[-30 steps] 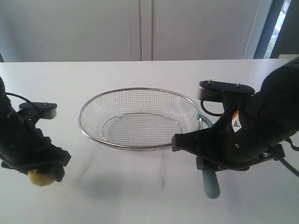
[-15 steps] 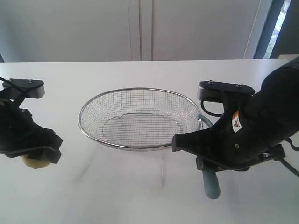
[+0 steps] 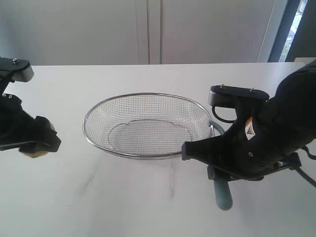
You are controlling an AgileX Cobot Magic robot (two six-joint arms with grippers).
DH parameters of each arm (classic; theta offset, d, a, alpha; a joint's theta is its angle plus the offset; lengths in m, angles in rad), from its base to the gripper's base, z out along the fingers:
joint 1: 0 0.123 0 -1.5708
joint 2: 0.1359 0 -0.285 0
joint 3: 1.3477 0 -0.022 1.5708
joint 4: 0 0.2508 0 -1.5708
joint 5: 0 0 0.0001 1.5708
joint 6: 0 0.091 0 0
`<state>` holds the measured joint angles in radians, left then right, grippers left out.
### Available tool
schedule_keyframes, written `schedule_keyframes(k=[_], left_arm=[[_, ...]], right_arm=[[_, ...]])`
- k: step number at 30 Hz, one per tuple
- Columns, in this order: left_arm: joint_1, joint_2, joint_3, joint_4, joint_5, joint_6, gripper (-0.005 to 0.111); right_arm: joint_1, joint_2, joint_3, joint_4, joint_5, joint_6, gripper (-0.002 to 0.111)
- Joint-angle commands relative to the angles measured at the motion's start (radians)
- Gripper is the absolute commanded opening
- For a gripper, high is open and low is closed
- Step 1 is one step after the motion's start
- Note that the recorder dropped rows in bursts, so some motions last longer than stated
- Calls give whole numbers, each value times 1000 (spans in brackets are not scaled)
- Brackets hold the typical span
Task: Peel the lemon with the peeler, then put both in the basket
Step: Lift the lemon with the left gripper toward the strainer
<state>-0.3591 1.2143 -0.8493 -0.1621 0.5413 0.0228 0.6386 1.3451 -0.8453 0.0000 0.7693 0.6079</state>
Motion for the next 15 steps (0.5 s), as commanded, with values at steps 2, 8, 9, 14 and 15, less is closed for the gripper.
schedule_keyframes(k=[2,8,9,14,15], left_arm=[[-2,-52,-1,-19,-23,54,0],[-2,-67,-1,-362,-55,359,0],[-2,-67,-1,-410,-55,401,0],[-2,-67,-1,-741,-14,753,0],[-2,-67,-1,-779,-2,792,0]], right_arm=[[-1,-10,-1,0,-16,-2,0],[-1,-10,-1,0,-16,-2,0],[-1,-10,-1,0,-16,-2,0],[-1,-10,-1,0,-16,-2,0],[-1,-10,-1,0,-16,-2,0]])
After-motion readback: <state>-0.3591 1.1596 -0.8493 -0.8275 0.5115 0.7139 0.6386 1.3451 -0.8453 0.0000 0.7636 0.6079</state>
